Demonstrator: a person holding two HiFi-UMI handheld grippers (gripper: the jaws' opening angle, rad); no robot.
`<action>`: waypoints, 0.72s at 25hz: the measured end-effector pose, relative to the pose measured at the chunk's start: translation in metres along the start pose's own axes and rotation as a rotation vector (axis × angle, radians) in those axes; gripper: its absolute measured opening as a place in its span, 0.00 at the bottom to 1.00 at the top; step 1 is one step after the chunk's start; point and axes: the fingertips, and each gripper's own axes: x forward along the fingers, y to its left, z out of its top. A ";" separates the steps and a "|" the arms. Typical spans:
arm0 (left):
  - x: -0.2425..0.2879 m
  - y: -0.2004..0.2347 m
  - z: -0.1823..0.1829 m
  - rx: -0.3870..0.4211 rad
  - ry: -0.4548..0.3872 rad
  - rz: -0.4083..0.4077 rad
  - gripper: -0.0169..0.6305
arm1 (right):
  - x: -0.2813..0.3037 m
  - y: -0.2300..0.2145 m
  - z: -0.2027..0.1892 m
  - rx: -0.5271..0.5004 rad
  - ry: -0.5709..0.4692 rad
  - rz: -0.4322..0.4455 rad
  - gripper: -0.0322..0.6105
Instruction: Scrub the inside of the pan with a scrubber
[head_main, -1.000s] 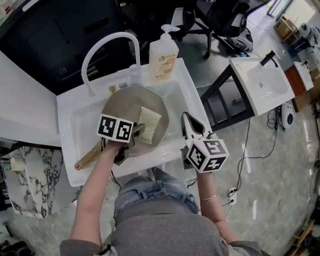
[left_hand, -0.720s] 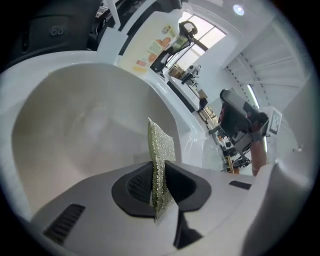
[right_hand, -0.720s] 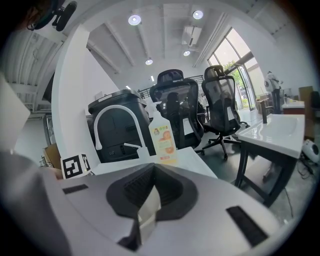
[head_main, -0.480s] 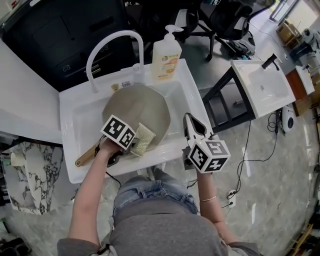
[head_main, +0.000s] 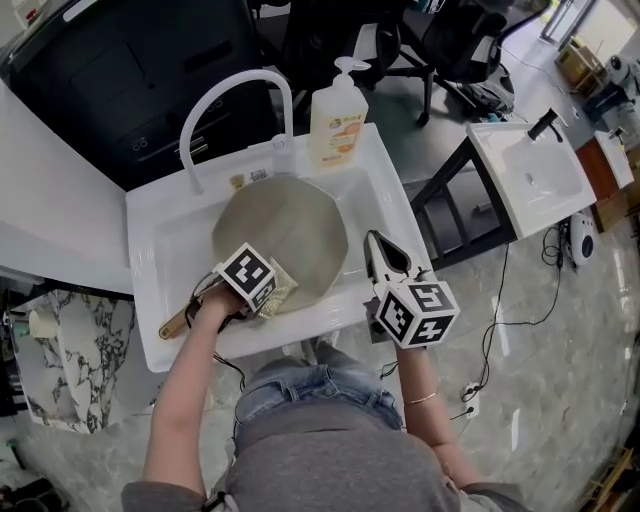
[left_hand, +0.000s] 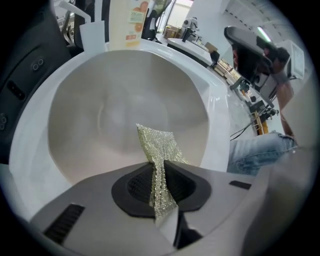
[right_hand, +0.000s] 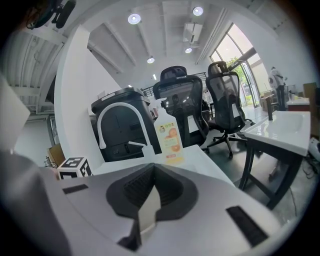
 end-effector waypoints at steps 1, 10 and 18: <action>-0.001 0.004 0.000 0.010 0.013 0.019 0.13 | 0.002 -0.001 0.000 0.000 0.004 0.002 0.07; -0.017 0.049 -0.018 0.077 0.097 0.223 0.13 | 0.004 0.004 -0.004 -0.006 0.009 0.006 0.07; -0.039 0.090 -0.023 0.081 0.052 0.380 0.13 | 0.010 0.008 -0.005 -0.019 0.021 0.018 0.07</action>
